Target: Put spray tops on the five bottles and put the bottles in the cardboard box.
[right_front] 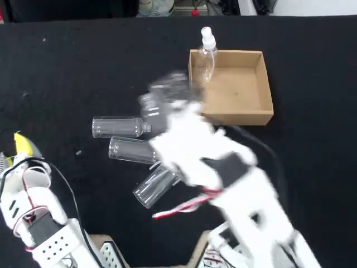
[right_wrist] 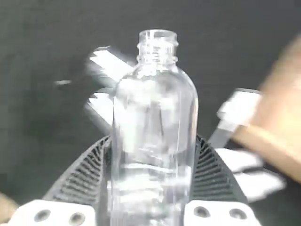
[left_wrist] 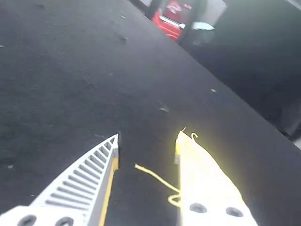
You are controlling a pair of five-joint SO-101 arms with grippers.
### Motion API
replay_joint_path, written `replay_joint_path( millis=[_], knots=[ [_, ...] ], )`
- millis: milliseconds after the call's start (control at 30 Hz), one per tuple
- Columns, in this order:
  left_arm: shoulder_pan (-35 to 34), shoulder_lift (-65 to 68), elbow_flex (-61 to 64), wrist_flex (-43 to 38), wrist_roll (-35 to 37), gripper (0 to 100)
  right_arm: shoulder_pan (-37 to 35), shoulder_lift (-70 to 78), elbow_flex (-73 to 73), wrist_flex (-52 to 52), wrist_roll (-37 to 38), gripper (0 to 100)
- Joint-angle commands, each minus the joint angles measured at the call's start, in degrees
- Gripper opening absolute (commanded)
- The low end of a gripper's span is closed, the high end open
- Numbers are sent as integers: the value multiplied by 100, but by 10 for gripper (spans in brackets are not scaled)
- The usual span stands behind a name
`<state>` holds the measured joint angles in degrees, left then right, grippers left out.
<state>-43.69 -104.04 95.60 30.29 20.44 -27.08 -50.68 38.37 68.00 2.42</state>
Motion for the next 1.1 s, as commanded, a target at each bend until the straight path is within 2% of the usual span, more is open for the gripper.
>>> replay_joint_path(
  millis=[0,100,167,267,367,533,767,833,967,1067],
  knots=[
    [690,-44,-189,308,-571,188,1996,-892,110,897,712,106],
    [1367,-44,-136,343,-1064,188,3692,-892,444,1064,1451,106],
    [1842,-44,-84,422,-1468,188,4659,-708,840,818,1925,106],
    [2536,-44,-92,695,-1960,188,5582,-207,1587,97,2444,106],
    [3108,-44,-57,914,-2321,188,6127,418,1974,-510,2690,106],
    [3653,-44,163,949,-2831,188,6620,1332,1982,-976,2725,106],
    [3697,-44,171,985,-2971,188,6699,2554,1868,-1389,2734,112],
    [3697,-44,171,993,-2971,188,6699,2914,1666,-1389,2725,159],
    [3688,-44,171,993,-2971,188,6708,3459,1024,-905,2725,319],
    [3688,-44,171,993,-2980,188,6681,3635,268,105,2690,339]
  ],
)
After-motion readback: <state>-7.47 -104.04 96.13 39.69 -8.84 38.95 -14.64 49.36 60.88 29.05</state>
